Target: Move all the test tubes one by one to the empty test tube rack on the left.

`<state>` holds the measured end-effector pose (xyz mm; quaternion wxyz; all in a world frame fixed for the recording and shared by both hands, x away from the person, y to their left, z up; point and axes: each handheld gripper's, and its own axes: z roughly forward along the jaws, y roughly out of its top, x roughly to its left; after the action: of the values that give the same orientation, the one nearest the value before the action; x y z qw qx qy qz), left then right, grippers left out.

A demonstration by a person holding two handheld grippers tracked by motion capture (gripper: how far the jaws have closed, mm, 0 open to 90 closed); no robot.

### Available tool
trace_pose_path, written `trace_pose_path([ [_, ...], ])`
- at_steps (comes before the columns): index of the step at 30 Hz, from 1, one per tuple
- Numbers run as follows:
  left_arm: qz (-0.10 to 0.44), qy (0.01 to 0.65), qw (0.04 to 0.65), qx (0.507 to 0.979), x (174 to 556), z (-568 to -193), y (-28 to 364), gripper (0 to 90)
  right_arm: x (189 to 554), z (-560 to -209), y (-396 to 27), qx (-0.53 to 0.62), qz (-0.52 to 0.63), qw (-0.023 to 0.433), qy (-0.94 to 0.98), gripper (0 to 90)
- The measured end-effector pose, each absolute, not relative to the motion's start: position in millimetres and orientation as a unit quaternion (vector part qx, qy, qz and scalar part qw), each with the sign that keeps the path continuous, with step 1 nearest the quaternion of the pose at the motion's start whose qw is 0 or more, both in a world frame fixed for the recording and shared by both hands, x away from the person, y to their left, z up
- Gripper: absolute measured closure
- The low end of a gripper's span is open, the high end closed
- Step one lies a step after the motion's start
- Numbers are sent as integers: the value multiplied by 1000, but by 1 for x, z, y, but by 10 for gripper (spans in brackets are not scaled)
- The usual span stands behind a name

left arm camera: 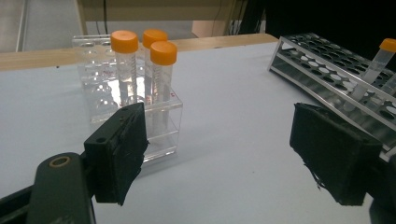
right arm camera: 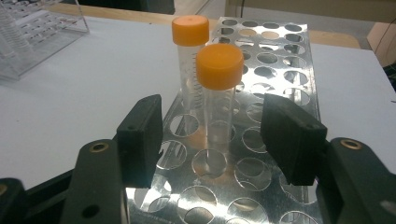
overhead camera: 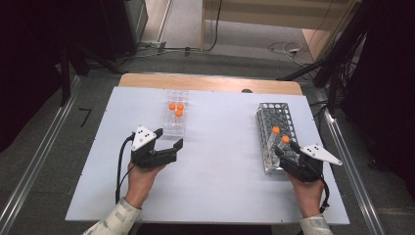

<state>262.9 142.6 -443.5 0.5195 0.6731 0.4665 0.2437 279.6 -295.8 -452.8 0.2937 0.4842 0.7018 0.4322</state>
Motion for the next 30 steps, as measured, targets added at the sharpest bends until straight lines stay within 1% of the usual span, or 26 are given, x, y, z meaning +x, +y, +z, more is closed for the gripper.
trace_pose_path([
  [6,243,467,517,675,263,-444,142,187,285,-456,-293,486,429,296,702,474],
  [12,241,467,517,675,263,-445,142,188,289,-458,-292,490,424,298,701,541],
  [20,242,467,515,677,264,-445,142,189,292,-460,-290,488,422,303,701,604],
  [28,242,467,514,678,264,-446,141,188,293,-461,-288,488,417,308,702,700],
  [30,241,467,514,678,264,-446,142,188,293,-460,-289,489,417,310,701,711],
])
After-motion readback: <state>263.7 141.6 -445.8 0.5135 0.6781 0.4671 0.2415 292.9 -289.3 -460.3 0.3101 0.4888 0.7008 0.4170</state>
